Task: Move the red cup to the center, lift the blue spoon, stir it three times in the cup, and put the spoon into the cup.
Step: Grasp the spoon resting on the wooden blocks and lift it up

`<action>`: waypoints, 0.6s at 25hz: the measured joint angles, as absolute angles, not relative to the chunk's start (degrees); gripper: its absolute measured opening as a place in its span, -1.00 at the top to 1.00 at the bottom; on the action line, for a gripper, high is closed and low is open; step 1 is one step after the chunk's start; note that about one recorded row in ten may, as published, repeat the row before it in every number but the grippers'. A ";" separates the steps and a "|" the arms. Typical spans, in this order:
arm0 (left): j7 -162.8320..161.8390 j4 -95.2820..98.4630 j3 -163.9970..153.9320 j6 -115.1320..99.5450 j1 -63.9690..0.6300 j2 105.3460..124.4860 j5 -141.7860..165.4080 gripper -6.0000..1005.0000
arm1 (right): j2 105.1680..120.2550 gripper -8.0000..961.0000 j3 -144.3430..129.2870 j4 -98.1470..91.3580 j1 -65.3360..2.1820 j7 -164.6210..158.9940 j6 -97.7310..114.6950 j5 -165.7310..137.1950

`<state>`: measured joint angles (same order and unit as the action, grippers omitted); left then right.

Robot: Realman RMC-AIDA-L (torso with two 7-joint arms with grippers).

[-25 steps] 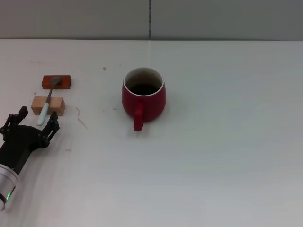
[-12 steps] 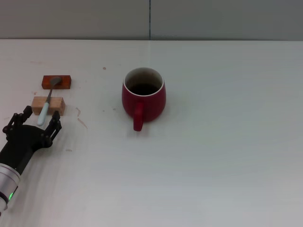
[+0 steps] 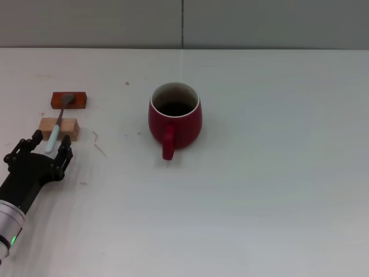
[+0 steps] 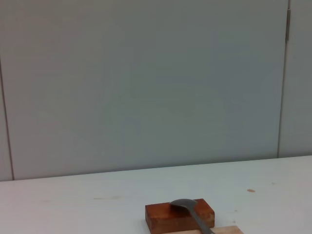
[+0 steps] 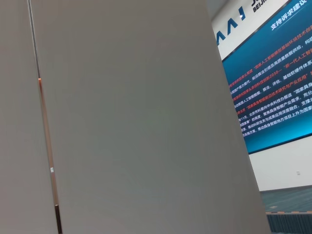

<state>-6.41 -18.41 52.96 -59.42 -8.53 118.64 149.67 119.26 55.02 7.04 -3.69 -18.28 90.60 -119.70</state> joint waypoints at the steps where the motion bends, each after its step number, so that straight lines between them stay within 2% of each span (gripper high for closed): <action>1: -6.41 -18.43 52.86 -59.45 -8.53 118.65 149.68 -0.21 | 119.26 -0.62 55.02 7.04 -3.69 -18.28 90.58 -119.70; 15: -6.41 -18.46 52.55 -59.19 -8.79 118.65 149.61 -0.18 | 119.26 -0.63 55.02 7.21 -3.78 -18.28 90.62 -119.70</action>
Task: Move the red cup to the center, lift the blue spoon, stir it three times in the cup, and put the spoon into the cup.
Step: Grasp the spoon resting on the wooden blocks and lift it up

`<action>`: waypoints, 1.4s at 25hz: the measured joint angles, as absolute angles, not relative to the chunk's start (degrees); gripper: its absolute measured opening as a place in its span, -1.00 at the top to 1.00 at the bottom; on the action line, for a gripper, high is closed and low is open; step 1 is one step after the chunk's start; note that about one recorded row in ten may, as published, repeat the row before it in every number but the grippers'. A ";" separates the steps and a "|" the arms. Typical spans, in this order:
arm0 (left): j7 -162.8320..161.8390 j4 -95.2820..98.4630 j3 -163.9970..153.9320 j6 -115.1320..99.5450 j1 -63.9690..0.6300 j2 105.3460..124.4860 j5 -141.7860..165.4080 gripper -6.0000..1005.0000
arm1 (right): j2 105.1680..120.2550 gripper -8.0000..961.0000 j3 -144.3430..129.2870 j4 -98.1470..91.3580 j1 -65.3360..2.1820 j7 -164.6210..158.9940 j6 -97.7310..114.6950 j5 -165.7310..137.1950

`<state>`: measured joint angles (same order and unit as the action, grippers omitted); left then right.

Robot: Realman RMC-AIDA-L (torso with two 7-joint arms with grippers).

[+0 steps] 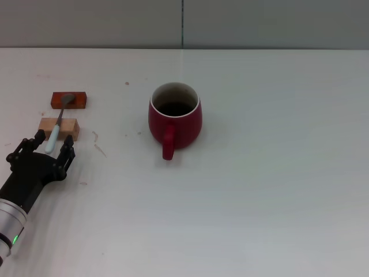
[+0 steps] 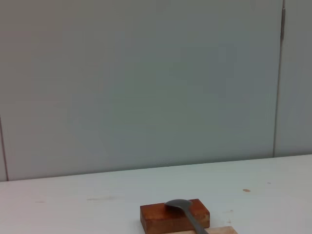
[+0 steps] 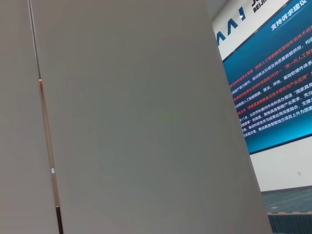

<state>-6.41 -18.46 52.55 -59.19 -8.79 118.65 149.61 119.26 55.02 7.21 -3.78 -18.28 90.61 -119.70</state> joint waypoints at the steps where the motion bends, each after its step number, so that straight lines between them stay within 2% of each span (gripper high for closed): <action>1: -6.41 -18.46 52.55 -59.19 -8.79 118.65 149.61 -0.18 | 119.26 -0.63 55.02 7.21 -3.78 -18.28 90.62 -119.70; 12: -6.41 -18.46 52.56 -59.15 -8.79 118.65 149.24 -0.17 | 119.27 -0.63 55.02 7.18 -3.78 -18.28 90.62 -119.70; 17: -6.42 -18.53 52.56 -59.10 -8.79 118.65 149.24 0.02 | 119.27 -0.63 55.02 7.17 -3.78 -18.28 90.61 -119.70; 23: -6.43 -18.55 52.56 -59.07 -8.86 118.65 149.40 0.15 | 119.27 -0.62 55.02 7.19 -3.78 -18.28 90.61 -119.70; 35: -6.60 -18.55 52.56 -59.21 -8.88 118.65 149.51 0.24 | 119.27 -0.62 55.02 7.05 -3.78 -18.28 90.61 -119.70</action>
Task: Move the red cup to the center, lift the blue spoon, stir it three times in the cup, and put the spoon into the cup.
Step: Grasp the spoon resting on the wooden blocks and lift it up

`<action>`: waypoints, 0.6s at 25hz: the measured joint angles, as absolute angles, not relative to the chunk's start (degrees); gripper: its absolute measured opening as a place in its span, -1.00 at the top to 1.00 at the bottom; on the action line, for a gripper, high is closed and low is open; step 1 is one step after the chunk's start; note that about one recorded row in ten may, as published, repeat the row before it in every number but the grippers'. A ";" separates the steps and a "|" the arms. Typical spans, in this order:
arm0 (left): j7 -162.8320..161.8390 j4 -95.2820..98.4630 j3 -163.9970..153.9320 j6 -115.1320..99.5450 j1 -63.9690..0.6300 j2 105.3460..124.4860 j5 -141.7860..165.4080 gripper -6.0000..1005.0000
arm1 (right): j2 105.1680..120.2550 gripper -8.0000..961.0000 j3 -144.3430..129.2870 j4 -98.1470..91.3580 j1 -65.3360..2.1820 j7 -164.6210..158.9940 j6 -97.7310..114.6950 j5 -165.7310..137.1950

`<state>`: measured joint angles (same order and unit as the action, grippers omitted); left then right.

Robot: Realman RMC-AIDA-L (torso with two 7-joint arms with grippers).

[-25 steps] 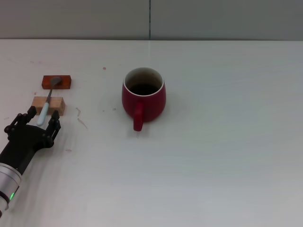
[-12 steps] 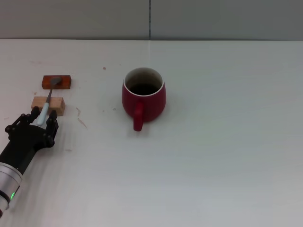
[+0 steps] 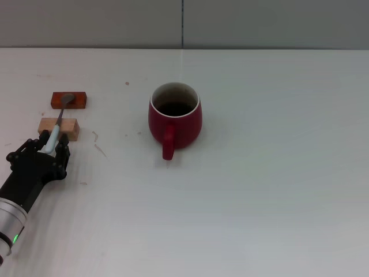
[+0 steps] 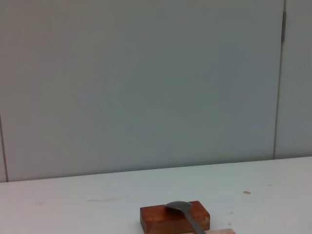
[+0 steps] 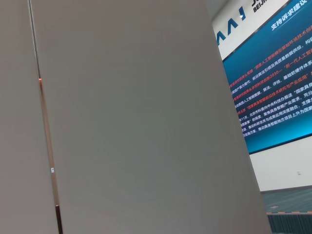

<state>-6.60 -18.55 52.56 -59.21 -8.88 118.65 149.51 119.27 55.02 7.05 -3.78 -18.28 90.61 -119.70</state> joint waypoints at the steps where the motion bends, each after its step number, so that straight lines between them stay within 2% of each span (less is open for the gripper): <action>1: -6.62 -18.55 52.56 -59.18 -8.89 118.65 149.51 0.25 | 119.27 -0.62 55.02 7.06 -3.78 -18.28 90.61 -119.70; 15: -6.61 -18.54 52.56 -59.06 -9.06 118.56 149.25 0.30 | 119.27 -0.63 54.93 7.12 -3.78 -18.28 90.61 -119.71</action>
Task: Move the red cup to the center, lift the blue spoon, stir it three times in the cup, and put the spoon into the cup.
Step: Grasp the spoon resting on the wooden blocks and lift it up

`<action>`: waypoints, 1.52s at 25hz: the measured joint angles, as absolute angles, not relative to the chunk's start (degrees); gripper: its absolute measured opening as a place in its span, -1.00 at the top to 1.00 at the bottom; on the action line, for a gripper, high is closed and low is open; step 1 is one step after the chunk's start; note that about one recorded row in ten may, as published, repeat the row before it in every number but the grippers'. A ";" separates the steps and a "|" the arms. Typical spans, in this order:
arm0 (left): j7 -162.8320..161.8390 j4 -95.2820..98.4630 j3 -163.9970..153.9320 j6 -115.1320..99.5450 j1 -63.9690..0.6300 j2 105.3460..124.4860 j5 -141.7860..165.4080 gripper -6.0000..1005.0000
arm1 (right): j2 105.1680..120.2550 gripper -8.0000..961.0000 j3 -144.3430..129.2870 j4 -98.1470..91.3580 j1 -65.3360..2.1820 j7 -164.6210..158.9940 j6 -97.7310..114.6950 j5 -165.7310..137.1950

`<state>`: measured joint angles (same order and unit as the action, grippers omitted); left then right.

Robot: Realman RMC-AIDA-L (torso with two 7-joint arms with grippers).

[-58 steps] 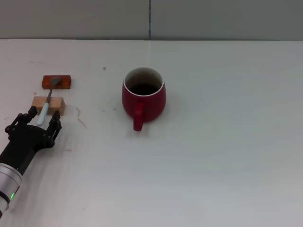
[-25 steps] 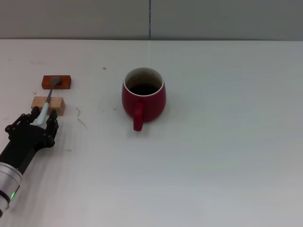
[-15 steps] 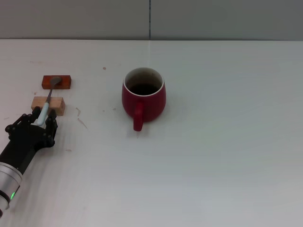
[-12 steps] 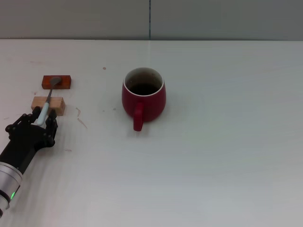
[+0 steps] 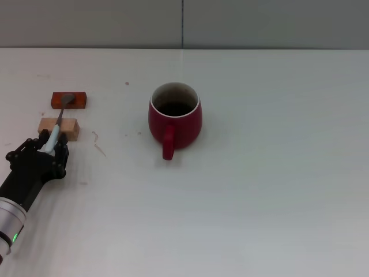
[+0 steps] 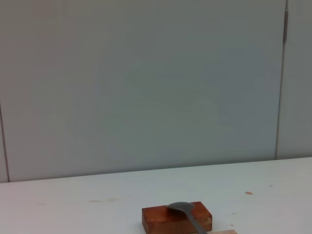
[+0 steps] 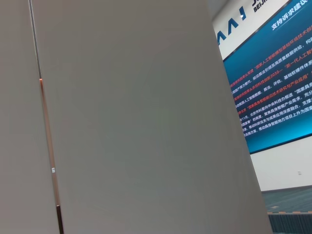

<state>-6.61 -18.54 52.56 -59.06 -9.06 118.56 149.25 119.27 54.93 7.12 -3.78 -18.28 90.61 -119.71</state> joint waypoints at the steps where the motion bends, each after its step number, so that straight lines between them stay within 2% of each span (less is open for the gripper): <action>1: -6.61 -18.54 52.56 -59.06 -9.06 118.56 149.25 0.30 | 119.27 -0.63 54.93 7.12 -3.78 -18.28 90.61 -119.70; 27: -6.58 -18.43 53.18 -59.34 -9.13 118.53 149.00 0.64 | 119.27 -0.63 54.37 7.07 -3.78 -18.28 90.72 -119.70; 38: -5.90 -23.36 52.11 -59.70 -8.64 117.69 151.86 0.64 | 119.27 -0.63 54.32 6.94 -3.63 -18.28 91.30 -119.70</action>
